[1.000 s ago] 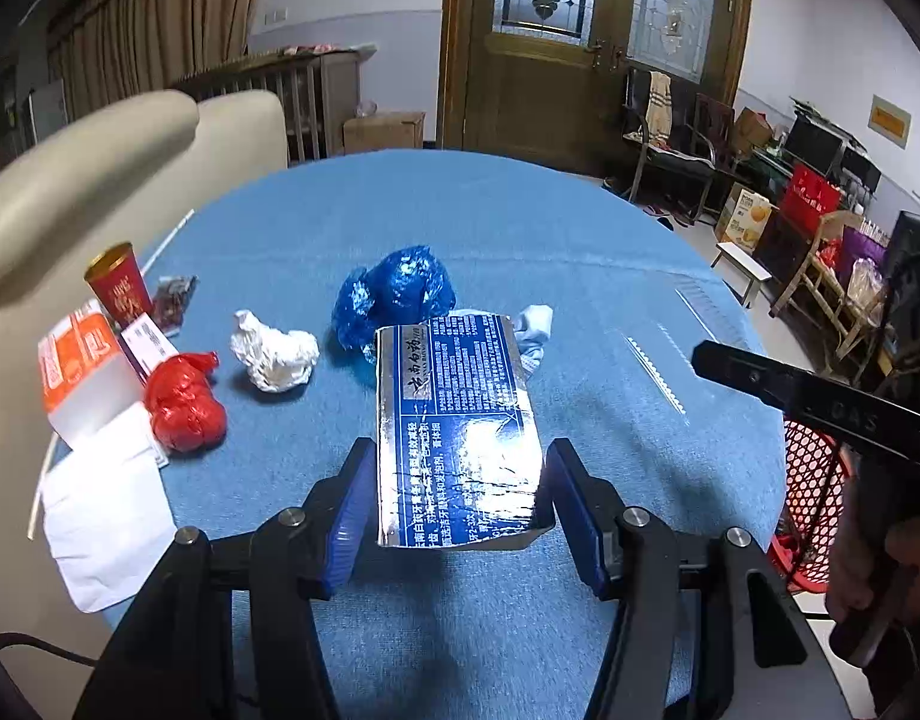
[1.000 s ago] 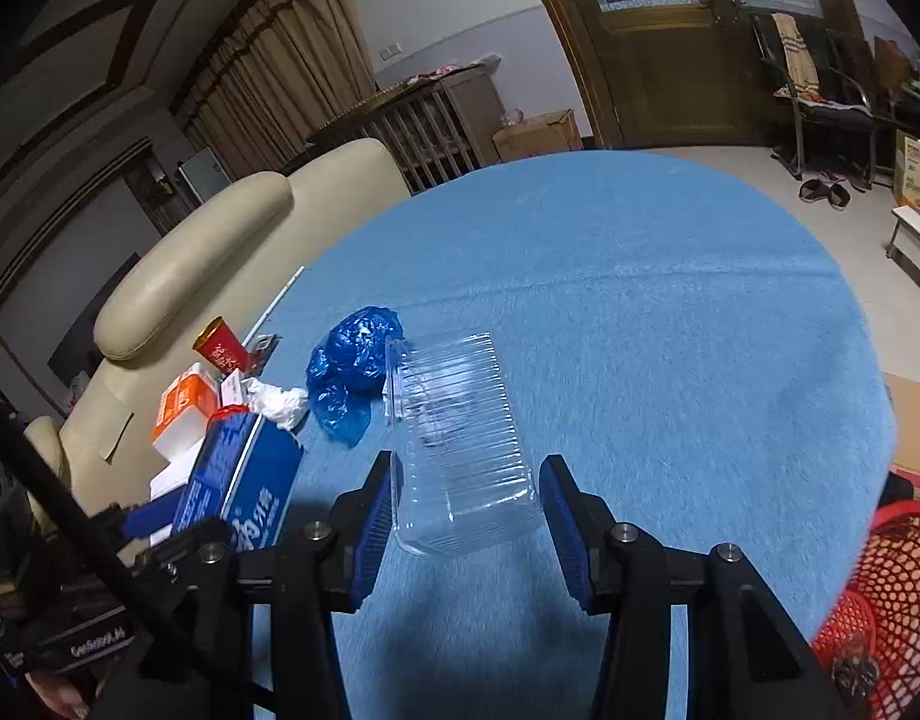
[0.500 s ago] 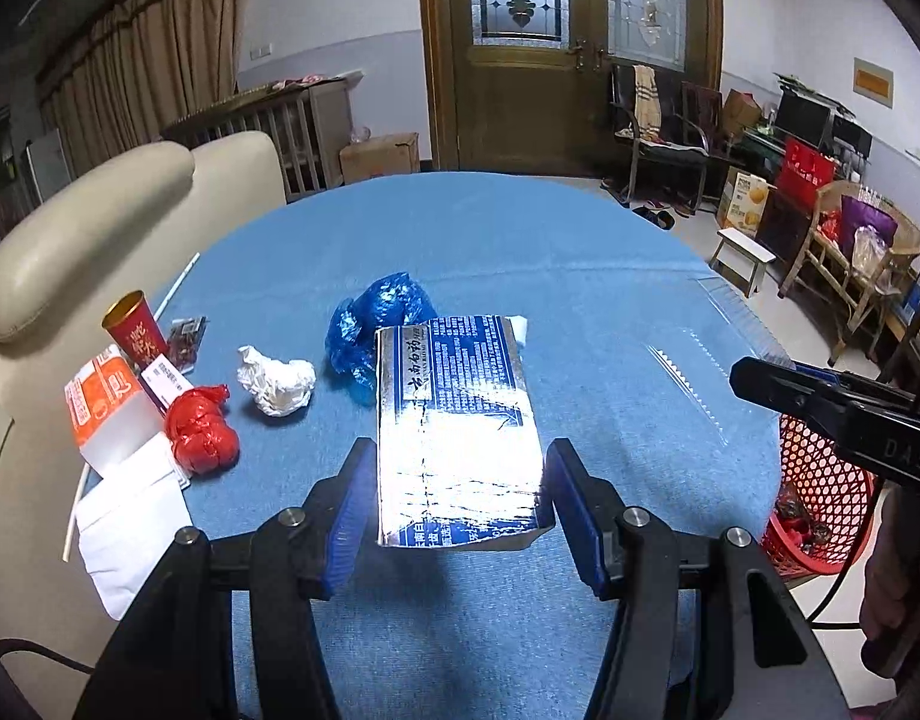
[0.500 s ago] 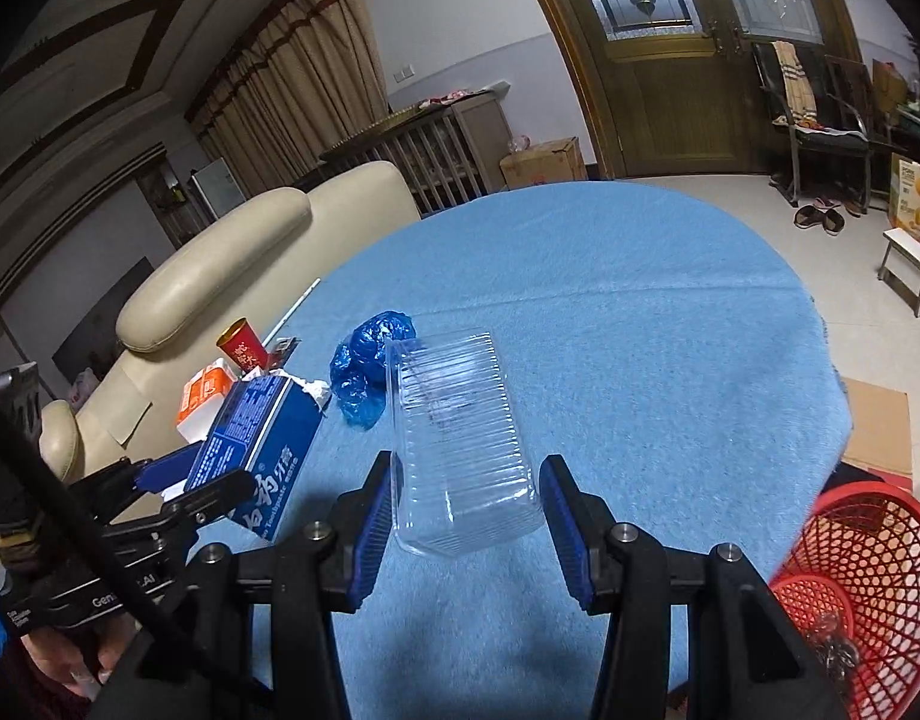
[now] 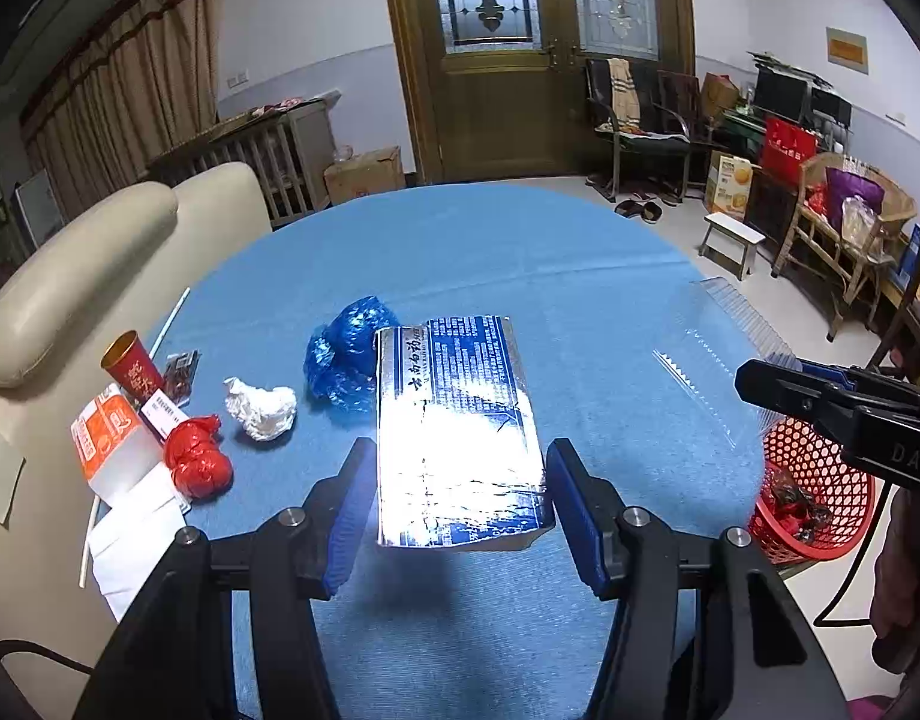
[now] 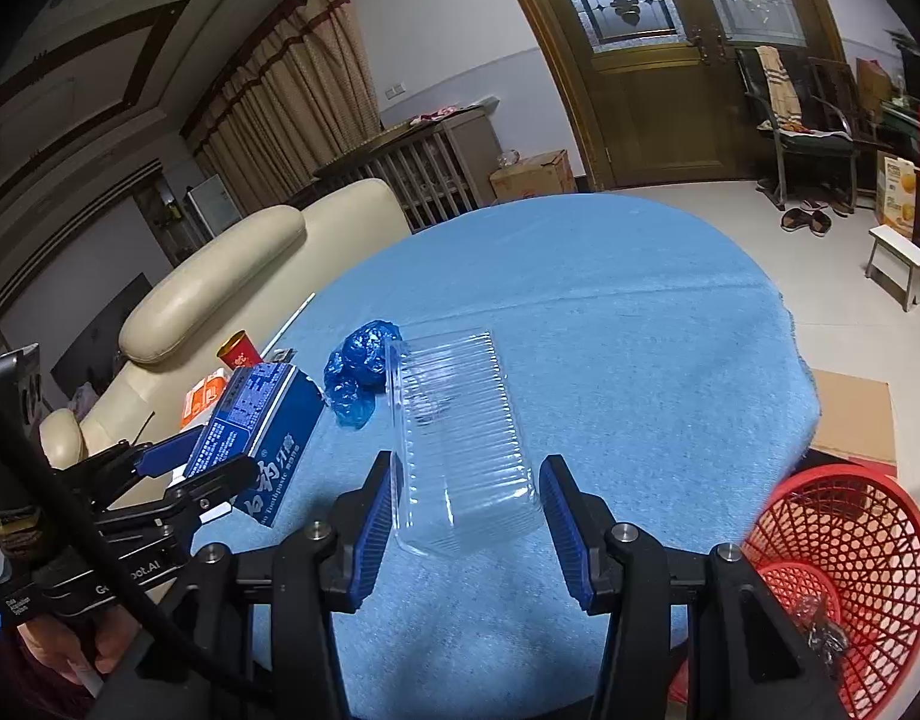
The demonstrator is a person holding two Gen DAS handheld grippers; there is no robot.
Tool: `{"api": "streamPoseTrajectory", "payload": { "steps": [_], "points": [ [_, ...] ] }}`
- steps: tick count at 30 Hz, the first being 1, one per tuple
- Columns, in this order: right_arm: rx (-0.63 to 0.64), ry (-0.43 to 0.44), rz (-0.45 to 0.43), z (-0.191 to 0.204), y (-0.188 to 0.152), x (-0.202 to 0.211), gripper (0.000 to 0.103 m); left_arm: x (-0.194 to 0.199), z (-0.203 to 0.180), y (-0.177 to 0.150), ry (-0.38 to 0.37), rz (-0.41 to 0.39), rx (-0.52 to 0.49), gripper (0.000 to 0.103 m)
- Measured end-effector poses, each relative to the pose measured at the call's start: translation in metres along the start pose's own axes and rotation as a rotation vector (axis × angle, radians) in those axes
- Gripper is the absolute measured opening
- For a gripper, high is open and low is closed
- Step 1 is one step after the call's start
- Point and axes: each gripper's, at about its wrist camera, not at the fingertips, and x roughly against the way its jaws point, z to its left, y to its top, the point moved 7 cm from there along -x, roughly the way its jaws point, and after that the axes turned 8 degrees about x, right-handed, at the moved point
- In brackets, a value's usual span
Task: Collect trash
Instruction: 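Carry the milk carton and clear tray over the red mesh wastebasket with both grippers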
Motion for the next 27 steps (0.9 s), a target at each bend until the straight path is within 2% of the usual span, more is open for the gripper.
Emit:
{"api": "streamPoseTrajectory", "payload": {
  "steps": [27],
  "points": [
    [-0.094, -0.036, -0.040, -0.045, -0.021, 0.048, 0.051, 0.006, -0.063, 0.001, -0.038, 0.010, -0.144, 0.059]
  ]
}}
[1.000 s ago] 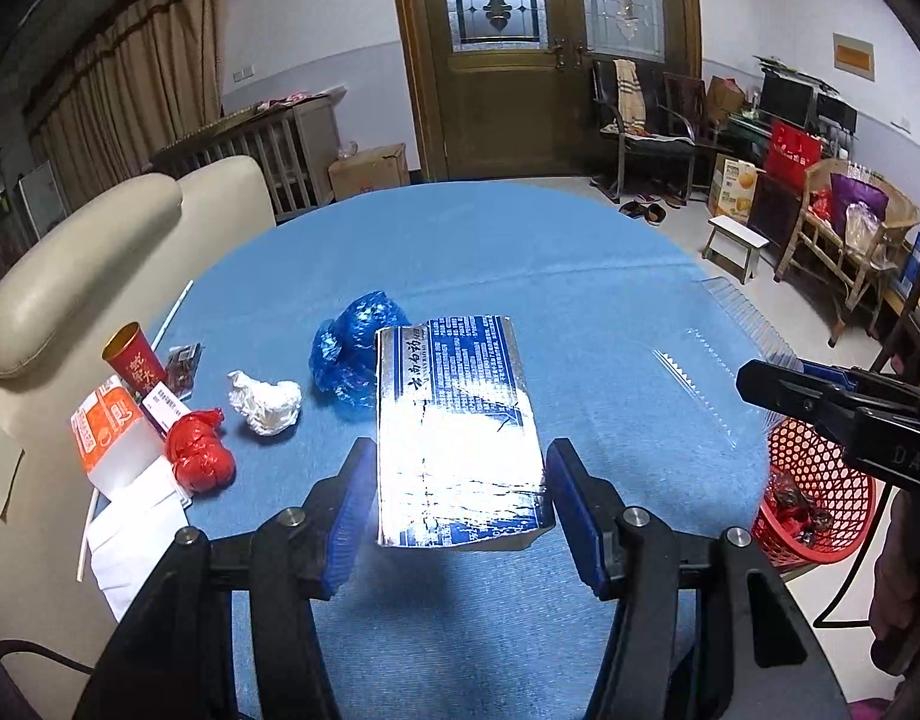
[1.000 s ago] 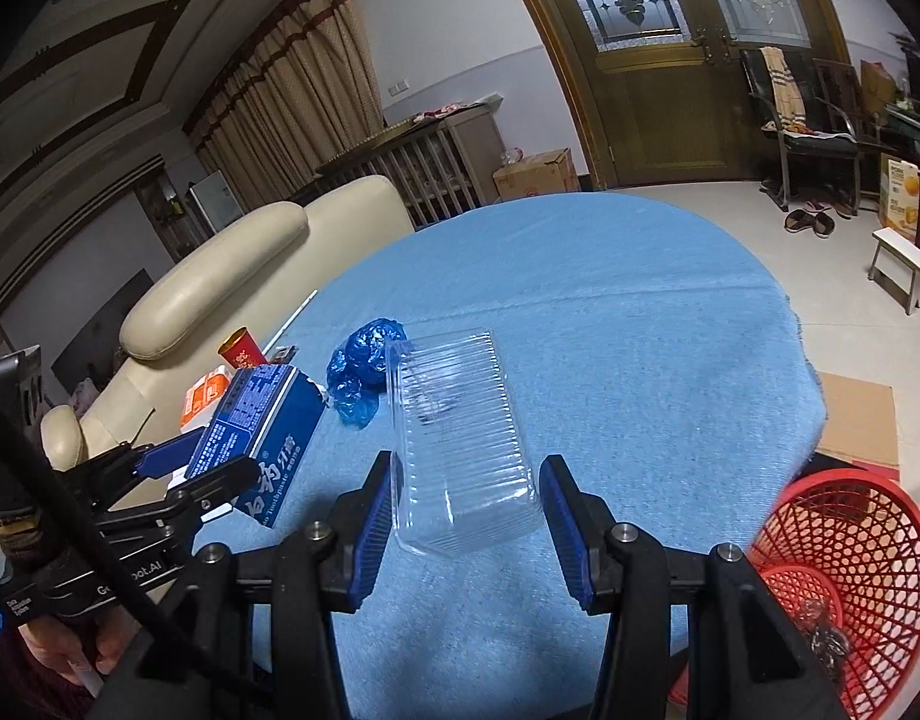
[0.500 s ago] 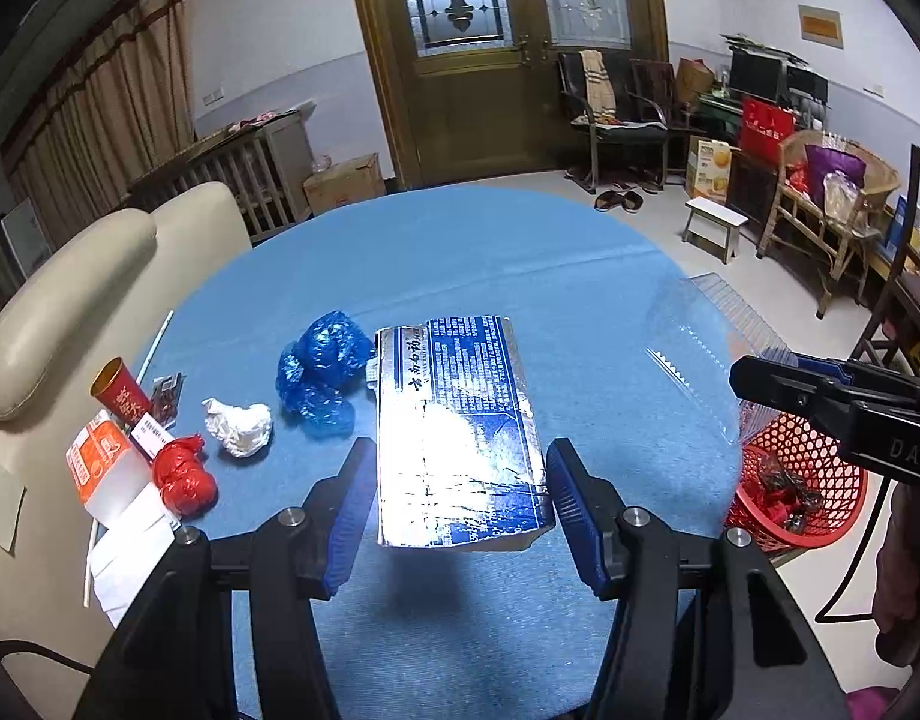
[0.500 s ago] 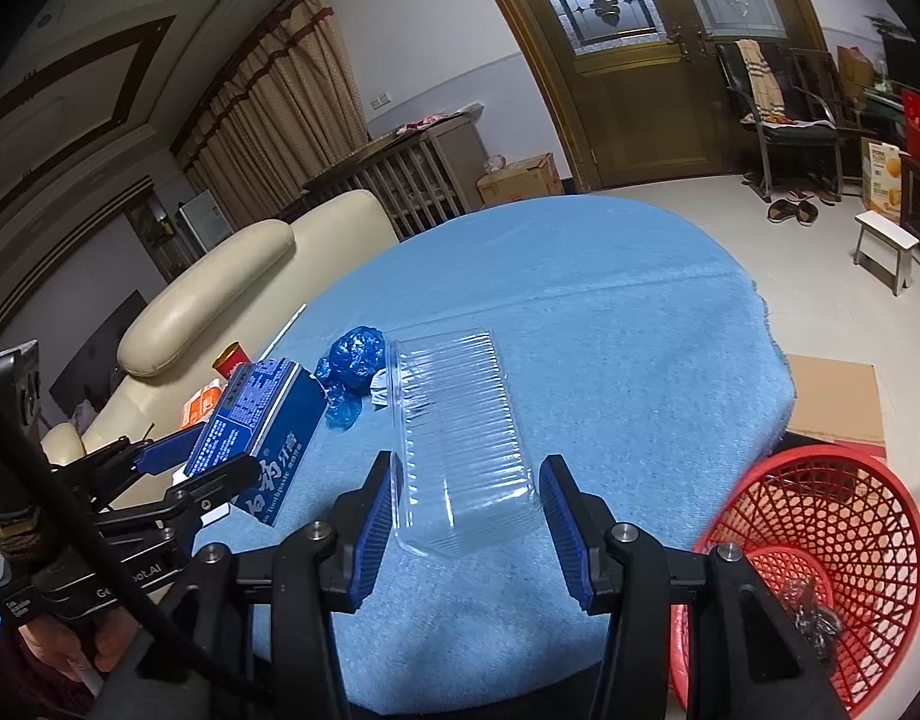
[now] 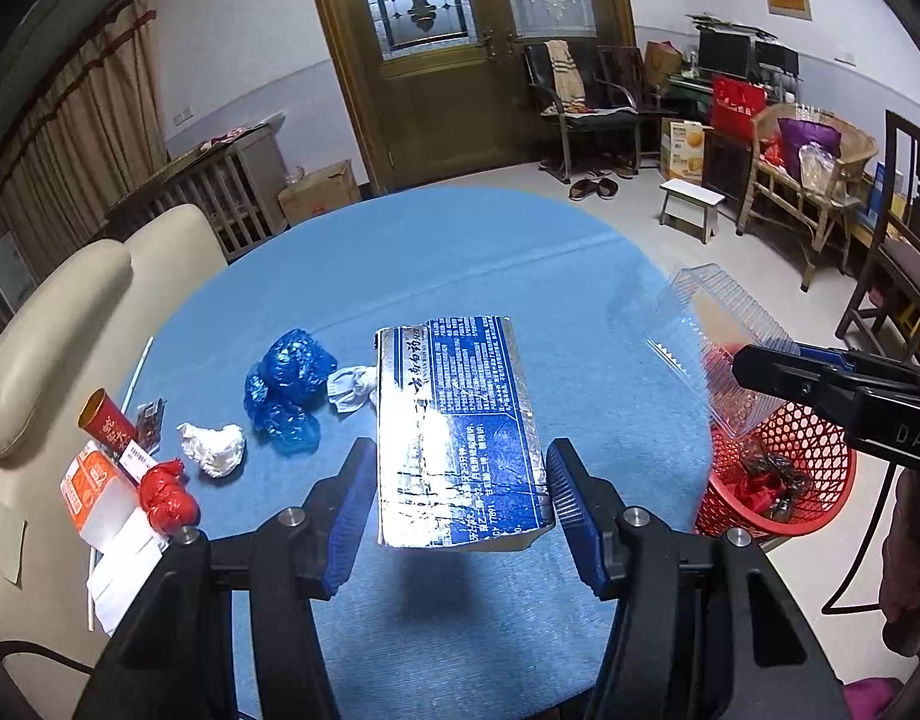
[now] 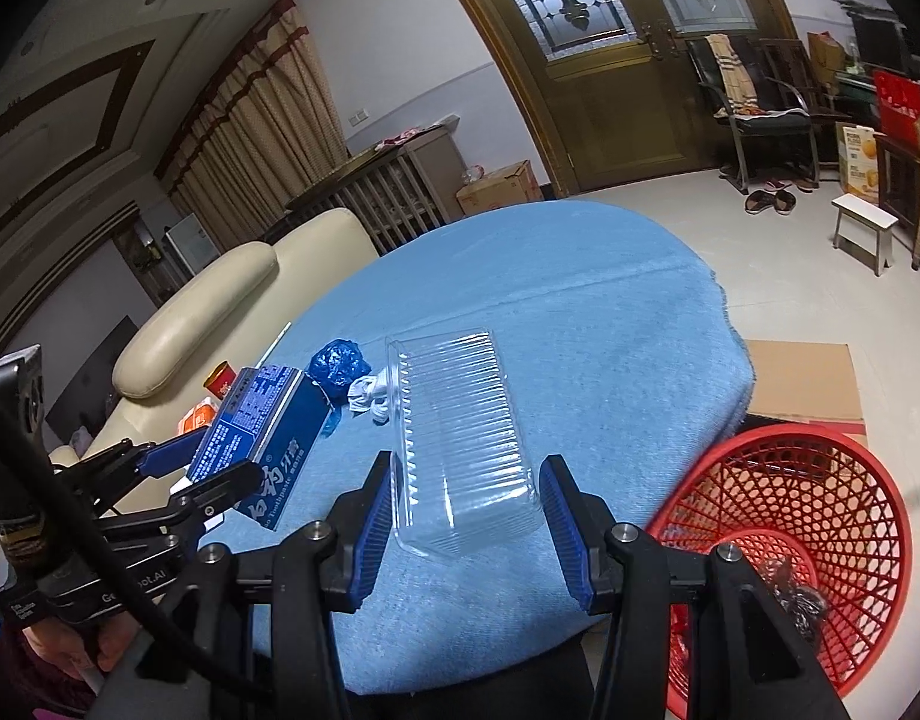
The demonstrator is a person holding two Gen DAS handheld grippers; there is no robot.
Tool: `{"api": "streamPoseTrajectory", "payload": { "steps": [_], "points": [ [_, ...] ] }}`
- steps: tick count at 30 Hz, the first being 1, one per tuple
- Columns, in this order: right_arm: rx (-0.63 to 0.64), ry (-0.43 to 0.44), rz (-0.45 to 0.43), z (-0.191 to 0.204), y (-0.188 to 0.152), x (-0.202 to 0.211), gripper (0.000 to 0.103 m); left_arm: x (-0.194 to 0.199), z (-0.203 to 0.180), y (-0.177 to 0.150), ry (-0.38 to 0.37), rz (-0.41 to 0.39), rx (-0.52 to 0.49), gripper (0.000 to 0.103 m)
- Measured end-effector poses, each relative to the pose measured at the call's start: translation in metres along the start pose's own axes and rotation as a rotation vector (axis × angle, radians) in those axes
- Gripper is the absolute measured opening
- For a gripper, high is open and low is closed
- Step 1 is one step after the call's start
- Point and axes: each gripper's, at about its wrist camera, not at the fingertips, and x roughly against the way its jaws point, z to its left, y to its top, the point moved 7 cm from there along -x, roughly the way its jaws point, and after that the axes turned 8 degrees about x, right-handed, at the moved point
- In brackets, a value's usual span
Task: Collect trash
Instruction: 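Carry the milk carton and clear tray over the red mesh wastebasket with both grippers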
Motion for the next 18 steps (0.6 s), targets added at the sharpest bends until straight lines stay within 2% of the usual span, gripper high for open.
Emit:
{"api": "streamPoseTrajectory", "payload": {
  "steps": [18],
  "points": [
    [-0.080, -0.051, -0.020, -0.040, -0.014, 0.023, 0.051, -0.008, -0.050, 0.004, -0.078, 0.033, -0.097, 0.059]
  ]
}}
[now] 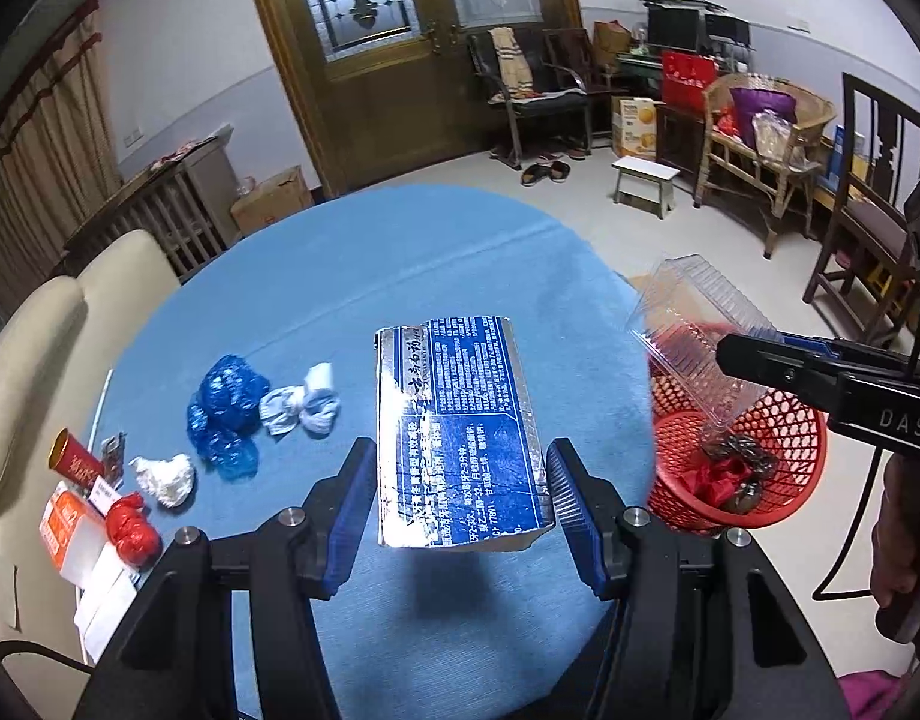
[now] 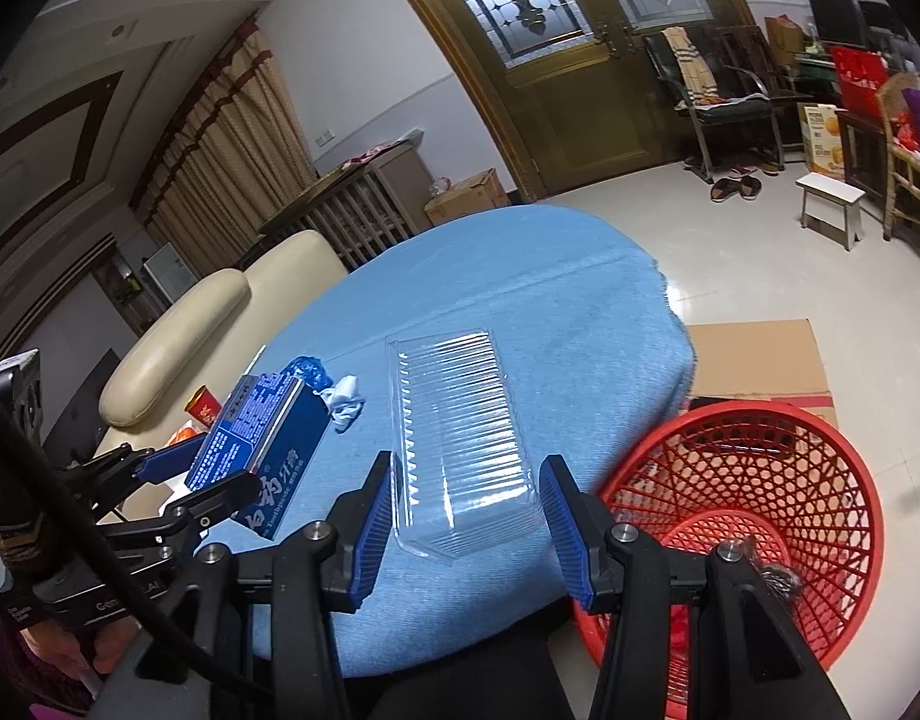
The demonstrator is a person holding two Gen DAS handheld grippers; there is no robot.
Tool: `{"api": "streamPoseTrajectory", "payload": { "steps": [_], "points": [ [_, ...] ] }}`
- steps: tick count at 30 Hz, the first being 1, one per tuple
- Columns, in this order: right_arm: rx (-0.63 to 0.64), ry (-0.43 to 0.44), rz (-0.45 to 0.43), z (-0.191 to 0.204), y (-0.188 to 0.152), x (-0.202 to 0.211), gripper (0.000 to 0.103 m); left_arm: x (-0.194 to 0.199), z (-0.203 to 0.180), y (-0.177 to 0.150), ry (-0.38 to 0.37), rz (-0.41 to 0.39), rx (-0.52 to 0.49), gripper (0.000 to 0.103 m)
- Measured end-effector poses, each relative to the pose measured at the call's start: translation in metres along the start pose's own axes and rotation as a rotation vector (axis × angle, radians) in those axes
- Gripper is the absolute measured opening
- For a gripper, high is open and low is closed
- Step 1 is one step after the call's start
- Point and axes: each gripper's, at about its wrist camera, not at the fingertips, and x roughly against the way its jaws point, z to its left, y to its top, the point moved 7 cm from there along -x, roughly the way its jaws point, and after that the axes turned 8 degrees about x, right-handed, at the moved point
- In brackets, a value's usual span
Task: Collect trash
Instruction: 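Carry the milk carton and clear tray over the red mesh wastebasket with both grippers, then open both grippers to drop the carton and tray into the basket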
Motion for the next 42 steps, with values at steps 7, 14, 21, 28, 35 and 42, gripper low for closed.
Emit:
{"api": "streamPoseTrajectory", "payload": {
  "steps": [7, 14, 21, 28, 35, 42],
  "points": [
    [-0.045, -0.032, -0.006, -0.027, -0.005, 0.009, 0.051, -0.005, -0.033, 0.008, -0.063, 0.016, -0.055, 0.059],
    [-0.108, -0.104, -0.025, -0.067, -0.011, 0.027, 0.051, -0.014, -0.068, 0.017, -0.145, 0.039, -0.099, 0.059],
    [-0.198, -0.188, -0.040, -0.116, -0.021, 0.050, 0.051, -0.027, -0.109, 0.017, -0.241, 0.084, -0.168, 0.059],
    [-0.273, -0.222, -0.022, -0.148, -0.033, 0.059, 0.051, -0.043, -0.147, 0.015, -0.344, 0.145, -0.201, 0.061],
    [-0.326, -0.227, 0.005, -0.164, -0.047, 0.057, 0.051, -0.057, -0.168, 0.016, -0.379, 0.179, -0.217, 0.061],
    [-0.370, -0.205, 0.048, -0.166, -0.055, 0.051, 0.055, -0.059, -0.158, 0.016, -0.373, 0.176, -0.188, 0.061]
  ]
}}
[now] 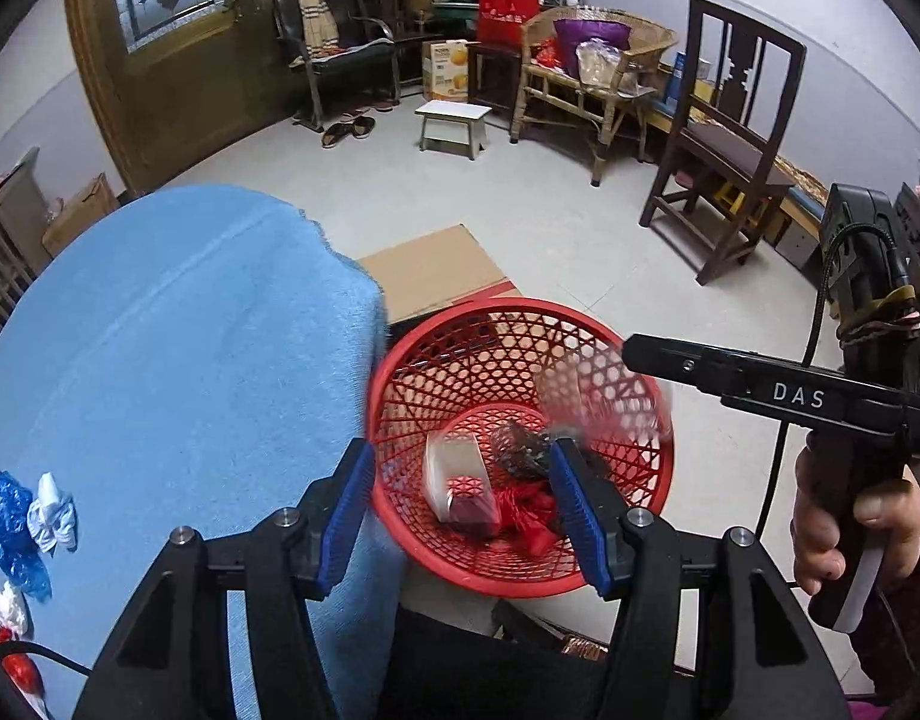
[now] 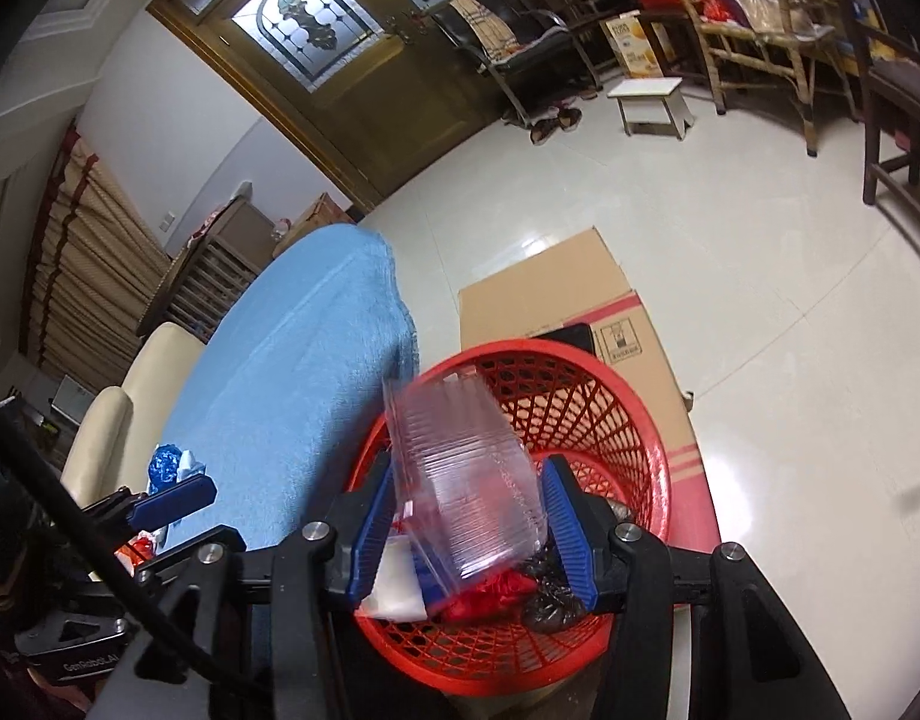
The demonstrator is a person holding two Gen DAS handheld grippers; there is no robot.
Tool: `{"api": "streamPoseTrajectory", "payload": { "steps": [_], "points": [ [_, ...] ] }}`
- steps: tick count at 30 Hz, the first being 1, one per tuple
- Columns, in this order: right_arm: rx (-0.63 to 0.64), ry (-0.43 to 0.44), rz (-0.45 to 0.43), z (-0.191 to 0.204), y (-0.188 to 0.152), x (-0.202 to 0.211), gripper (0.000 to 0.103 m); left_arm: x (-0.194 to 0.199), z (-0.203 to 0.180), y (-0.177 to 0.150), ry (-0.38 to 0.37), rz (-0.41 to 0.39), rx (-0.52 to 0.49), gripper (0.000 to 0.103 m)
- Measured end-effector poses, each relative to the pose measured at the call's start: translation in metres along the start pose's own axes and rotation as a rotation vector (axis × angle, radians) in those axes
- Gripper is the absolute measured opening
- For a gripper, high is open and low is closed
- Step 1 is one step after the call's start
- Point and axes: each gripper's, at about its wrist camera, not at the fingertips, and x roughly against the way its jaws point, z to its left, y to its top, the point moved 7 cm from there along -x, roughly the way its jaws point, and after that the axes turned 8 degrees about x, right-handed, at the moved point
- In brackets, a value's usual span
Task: Collect trash
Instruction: 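Open both grippers to drop the carton and tray into the basket, then move both tools back over the table toward the red bag and white cloth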
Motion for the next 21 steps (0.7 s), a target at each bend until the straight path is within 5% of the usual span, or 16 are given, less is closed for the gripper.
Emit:
{"api": "streamPoseTrajectory", "payload": {
  "steps": [9, 21],
  "points": [
    [0.031, 0.011, 0.001, 0.017, 0.001, -0.001, 0.060, 0.037, 0.038, -0.019, 0.064, -0.065, 0.066, 0.061],
    [0.148, 0.052, 0.020, 0.081, 0.002, -0.011, 0.060, 0.087, 0.141, -0.078, 0.197, -0.132, 0.302, 0.061]
  ]
}}
